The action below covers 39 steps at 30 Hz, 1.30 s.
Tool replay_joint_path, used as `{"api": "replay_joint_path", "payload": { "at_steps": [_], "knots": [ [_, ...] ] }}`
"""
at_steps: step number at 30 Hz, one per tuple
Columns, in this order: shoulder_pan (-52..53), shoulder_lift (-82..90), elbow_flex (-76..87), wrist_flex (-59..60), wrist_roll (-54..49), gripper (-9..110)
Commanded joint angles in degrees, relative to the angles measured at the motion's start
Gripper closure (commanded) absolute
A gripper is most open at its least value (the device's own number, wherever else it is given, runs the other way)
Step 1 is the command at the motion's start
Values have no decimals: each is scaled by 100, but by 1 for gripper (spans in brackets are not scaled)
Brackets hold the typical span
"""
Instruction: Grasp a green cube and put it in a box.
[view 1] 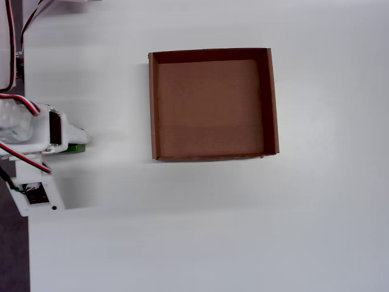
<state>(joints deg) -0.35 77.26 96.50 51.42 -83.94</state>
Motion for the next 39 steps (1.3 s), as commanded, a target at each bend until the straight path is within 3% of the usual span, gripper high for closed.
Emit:
{"api": "replay_joint_path", "payload": {
  "at_steps": [1,25,39],
  "knots": [
    [-70,62,-149,-26,-53,80],
    [-88,-44,-167,-105,-35,88],
    [-272,0,-1081,879,62,89]
  ]
}}
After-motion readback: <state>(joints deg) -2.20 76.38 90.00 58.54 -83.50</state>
